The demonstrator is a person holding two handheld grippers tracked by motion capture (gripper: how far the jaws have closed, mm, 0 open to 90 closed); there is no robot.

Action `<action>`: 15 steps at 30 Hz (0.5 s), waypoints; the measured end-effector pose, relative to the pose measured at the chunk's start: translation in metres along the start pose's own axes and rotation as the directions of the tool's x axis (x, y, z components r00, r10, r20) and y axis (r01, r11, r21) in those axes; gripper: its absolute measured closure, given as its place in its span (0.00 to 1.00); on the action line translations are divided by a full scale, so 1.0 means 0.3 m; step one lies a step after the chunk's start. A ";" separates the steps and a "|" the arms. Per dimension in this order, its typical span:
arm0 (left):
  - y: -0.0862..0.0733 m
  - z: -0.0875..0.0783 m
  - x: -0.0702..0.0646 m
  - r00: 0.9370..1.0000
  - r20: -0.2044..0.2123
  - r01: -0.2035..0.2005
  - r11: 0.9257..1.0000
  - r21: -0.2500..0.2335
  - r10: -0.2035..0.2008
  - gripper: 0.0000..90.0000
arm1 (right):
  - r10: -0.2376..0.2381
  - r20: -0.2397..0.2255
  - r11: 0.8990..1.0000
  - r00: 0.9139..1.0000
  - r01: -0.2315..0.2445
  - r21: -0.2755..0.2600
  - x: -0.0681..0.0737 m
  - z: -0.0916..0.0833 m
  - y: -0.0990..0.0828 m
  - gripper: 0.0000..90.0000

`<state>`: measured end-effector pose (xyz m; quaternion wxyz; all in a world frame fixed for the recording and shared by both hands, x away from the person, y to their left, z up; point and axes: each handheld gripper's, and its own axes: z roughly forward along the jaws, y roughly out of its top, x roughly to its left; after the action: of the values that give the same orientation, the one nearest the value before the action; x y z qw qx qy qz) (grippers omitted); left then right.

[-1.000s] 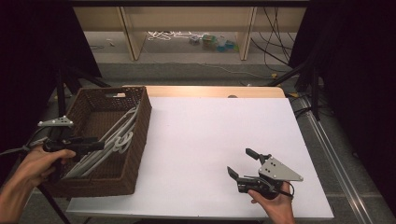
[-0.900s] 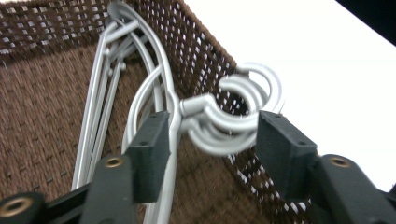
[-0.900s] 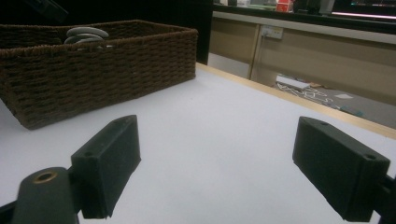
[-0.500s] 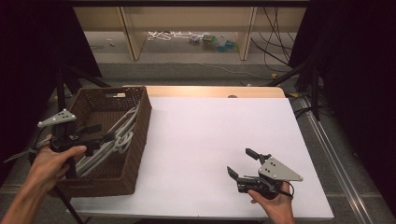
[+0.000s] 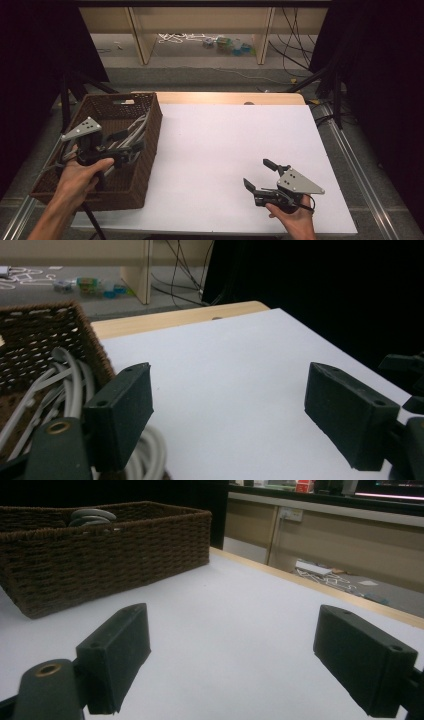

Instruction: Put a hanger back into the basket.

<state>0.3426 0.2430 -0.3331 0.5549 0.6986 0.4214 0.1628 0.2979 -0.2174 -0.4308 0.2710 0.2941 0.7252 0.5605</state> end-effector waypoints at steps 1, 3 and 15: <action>-0.003 0.008 -0.012 1.000 0.003 0.006 1.000 -0.009 -0.006 0.21 | 0.001 0.000 1.000 1.000 -0.001 0.002 0.000 0.000 0.000 0.18; -0.008 0.022 -0.028 1.000 0.010 -0.004 1.000 -0.006 0.004 0.21 | 0.006 -0.003 1.000 1.000 -0.006 0.007 0.002 -0.002 0.000 0.18; -0.036 0.097 -0.125 0.996 0.077 -0.043 0.999 -0.030 0.046 0.18 | 0.021 -0.012 1.000 1.000 -0.021 0.009 0.003 -0.003 0.001 0.18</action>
<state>0.3362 0.1961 -0.3437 0.5771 0.7056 0.3814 0.1538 0.2966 -0.2171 -0.4304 0.2595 0.2998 0.7262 0.5617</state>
